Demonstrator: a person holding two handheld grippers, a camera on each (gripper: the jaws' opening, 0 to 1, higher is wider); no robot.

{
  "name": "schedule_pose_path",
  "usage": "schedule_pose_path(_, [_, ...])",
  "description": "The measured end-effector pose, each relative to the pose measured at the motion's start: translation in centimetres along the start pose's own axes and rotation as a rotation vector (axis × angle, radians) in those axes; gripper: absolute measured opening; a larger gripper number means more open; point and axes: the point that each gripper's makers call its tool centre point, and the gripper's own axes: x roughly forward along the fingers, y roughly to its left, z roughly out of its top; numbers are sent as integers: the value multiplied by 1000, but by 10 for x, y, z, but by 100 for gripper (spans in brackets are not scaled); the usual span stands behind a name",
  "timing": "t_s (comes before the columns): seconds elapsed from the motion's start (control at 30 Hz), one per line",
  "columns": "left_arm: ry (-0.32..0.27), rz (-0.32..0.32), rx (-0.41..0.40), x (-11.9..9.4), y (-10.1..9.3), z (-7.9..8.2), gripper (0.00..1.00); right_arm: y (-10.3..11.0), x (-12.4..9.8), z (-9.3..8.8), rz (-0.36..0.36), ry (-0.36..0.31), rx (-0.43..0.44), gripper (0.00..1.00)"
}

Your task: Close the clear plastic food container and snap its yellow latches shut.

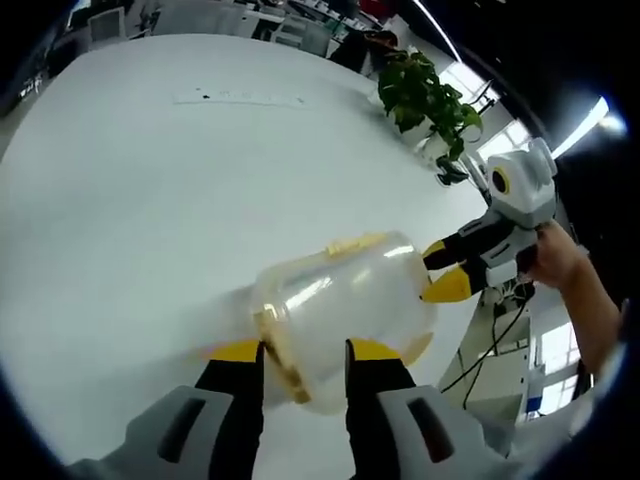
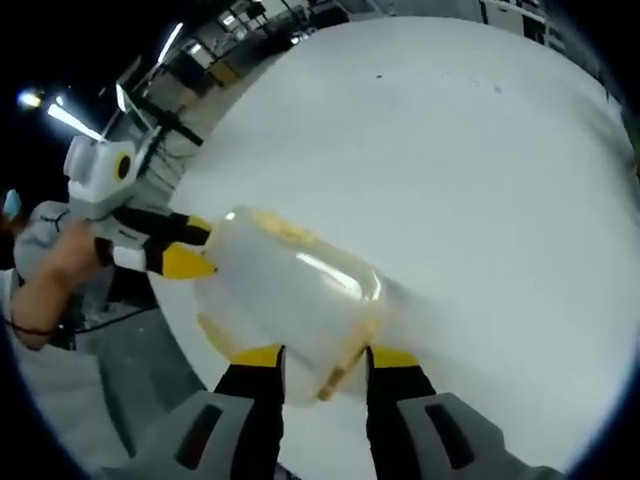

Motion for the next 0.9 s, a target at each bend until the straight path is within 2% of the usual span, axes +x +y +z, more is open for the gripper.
schedule_pose_path(0.23, [-5,-9,5,-2,0,-1,31,0,-4,0,-12,3,-27,29])
schedule_pose_path(0.4, [0,1,24,-4,0,-1,32,-2,-7,1,-44,13,-101,28])
schedule_pose_path(0.6, [4,11,43,-10,2,-4,32,-7,-12,0,-77,32,-144,28])
schedule_pose_path(0.73, [12,23,91,-13,2,-7,32,-6,-15,-1,-78,32,-180,29])
schedule_pose_path(0.9, [9,24,153,-18,2,-2,32,-6,-20,1,-94,40,-224,29])
